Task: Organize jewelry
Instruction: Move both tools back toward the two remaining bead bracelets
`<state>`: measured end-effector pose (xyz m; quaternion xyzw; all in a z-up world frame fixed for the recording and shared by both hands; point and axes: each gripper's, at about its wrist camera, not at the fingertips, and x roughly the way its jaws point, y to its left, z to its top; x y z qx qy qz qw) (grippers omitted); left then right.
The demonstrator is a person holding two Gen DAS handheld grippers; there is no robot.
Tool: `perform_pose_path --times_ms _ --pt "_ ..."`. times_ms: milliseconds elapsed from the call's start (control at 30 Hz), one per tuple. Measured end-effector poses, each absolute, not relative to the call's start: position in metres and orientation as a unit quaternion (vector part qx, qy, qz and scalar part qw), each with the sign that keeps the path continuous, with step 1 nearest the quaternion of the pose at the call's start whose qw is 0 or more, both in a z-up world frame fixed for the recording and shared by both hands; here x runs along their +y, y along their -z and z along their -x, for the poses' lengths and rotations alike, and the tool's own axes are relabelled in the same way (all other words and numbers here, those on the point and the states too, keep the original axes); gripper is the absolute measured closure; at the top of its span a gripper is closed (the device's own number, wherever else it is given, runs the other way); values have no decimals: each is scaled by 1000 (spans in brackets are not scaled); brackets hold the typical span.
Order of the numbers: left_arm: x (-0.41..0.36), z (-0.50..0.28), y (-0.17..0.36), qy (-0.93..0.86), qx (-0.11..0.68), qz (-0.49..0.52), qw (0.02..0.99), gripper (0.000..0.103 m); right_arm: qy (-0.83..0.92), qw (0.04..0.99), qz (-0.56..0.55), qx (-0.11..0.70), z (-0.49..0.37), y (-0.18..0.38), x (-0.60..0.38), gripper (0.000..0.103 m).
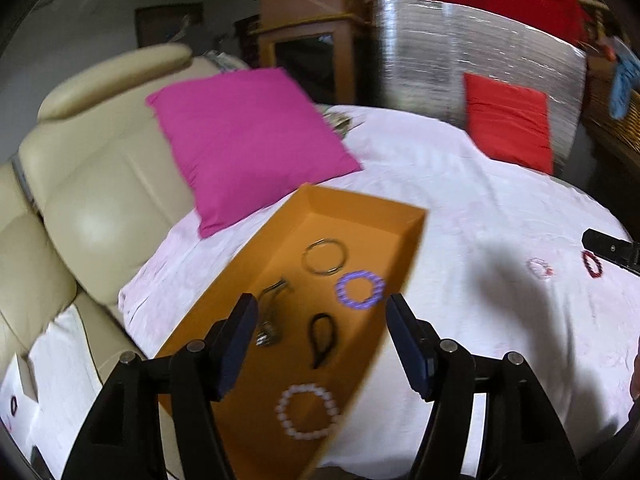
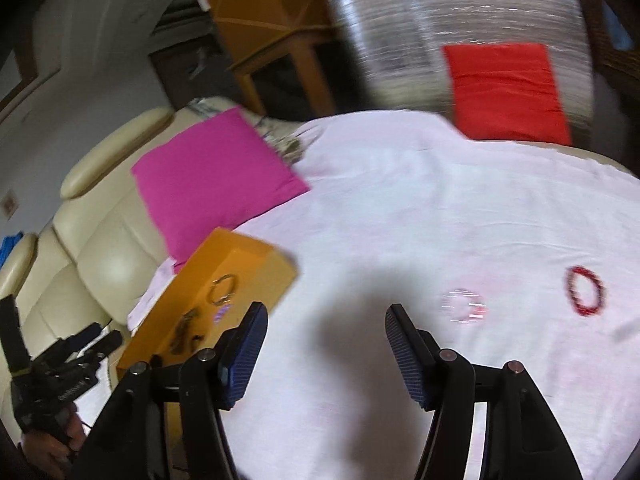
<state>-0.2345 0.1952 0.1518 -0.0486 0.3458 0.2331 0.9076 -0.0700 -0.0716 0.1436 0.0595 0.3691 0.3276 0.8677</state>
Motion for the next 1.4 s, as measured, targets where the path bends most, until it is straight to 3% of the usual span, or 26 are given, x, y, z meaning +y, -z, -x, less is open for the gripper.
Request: perform_pose_path --times_ms 367,667,1033,1400 --pt "99 197 -183 -183 337 -38 923 34 -267 882 -137 362 42 -138 -178 37" --pt "37 153 -175 -140 344 -97 923 34 -202 891 -169 369 22 -123 -253 37" --pt "10 72 -103 -56 381 -10 923 30 -134 890 -165 404 -13 -92 -305 37" --pt "-1 30 -51 26 413 30 910 30 -153 888 -69 429 -40 -69 -258 37"
